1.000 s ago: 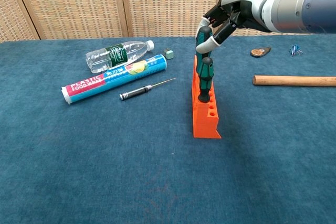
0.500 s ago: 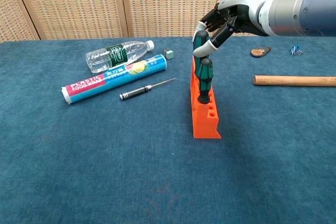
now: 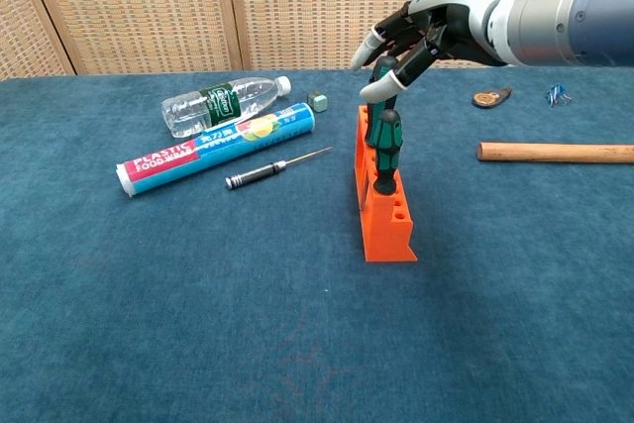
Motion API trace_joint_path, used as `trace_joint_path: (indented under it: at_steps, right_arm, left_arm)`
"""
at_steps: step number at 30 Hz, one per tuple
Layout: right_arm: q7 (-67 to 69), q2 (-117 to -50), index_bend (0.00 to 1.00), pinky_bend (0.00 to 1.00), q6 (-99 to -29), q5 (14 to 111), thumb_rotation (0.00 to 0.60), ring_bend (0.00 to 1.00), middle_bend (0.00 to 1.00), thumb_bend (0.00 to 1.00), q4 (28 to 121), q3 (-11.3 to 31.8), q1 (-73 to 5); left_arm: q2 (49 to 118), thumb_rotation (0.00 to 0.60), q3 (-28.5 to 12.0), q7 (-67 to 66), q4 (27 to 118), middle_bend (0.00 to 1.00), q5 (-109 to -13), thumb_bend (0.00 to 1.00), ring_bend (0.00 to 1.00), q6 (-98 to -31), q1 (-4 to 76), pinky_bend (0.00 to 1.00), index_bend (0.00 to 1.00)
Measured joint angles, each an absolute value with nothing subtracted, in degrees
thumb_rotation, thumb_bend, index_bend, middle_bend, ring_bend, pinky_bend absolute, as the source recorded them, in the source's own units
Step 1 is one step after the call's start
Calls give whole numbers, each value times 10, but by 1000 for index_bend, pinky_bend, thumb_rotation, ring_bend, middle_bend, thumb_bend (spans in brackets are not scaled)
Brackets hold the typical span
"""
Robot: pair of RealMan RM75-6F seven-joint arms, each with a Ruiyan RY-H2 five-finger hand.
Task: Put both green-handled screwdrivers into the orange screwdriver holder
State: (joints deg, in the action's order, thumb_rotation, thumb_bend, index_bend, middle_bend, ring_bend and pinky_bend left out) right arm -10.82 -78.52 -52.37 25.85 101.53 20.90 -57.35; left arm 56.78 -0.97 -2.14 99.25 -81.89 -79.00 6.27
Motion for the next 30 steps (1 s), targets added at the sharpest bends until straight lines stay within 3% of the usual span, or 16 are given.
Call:
trace_joint_path:
  at_steps: [6, 11, 15, 21, 24, 30]
  right_arm:
    - [-102, -770, 290, 0, -529, 265, 600, 0, 150, 184, 1034, 213, -567]
    - [-96, -737, 238, 0, -540, 291, 600, 0, 107, 6, 1074, 213, -548]
    - [-88, -707, 208, 0, -554, 336, 600, 0, 73, 0, 1104, 208, -522]
    - [-60, -655, 164, 0, -597, 474, 600, 0, 16, 0, 1139, 181, -450]
    - [-48, -634, 96, 0, -638, 577, 600, 0, 0, 0, 1136, 153, -402]
    - [-25, -617, 39, 0, -774, 791, 600, 0, 0, 0, 1057, 69, -280]
  left_arm:
    - [567, 600, -9, -18, 993, 0, -822, 0, 0, -792, 62, 0, 0]
    - [565, 600, -8, -11, 992, 0, -826, 0, 0, -799, 58, 0, 0]
    - [564, 600, -8, -4, 989, 0, -829, 0, 0, -804, 56, 0, 0]
    - [564, 600, -4, 7, 982, 0, -850, 0, 0, -817, 52, 0, 0]
    - [568, 600, -2, 9, 976, 0, -864, 0, 0, -828, 49, 0, 0]
    - [593, 600, 6, 1, 953, 0, -898, 0, 0, -842, 47, 0, 0]
